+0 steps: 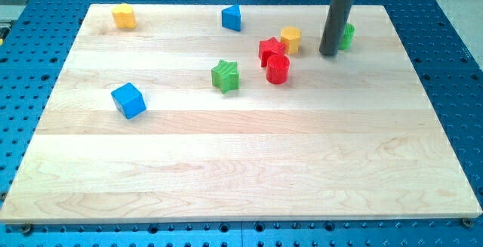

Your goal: Place the green circle to the top right side of the board

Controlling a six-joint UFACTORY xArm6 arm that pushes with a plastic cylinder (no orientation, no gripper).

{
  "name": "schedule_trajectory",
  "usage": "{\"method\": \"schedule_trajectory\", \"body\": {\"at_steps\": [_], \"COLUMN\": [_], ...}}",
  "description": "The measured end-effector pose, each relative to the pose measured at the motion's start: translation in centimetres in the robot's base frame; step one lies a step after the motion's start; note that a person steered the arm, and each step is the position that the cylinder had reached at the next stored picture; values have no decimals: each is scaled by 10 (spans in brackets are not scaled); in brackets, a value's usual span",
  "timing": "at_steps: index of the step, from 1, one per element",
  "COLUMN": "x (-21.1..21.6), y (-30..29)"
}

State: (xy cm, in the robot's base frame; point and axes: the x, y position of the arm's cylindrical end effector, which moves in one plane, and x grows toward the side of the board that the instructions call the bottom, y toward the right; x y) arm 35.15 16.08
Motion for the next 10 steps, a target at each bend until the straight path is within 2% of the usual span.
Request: {"method": "schedule_trajectory", "body": {"at_steps": [1,2,3,4,5,6,8,10], "x": [-28,-68,-64,-81,-102,-61,-80,-84], "y": [43,41,3,-17,22,29,67,33]}}
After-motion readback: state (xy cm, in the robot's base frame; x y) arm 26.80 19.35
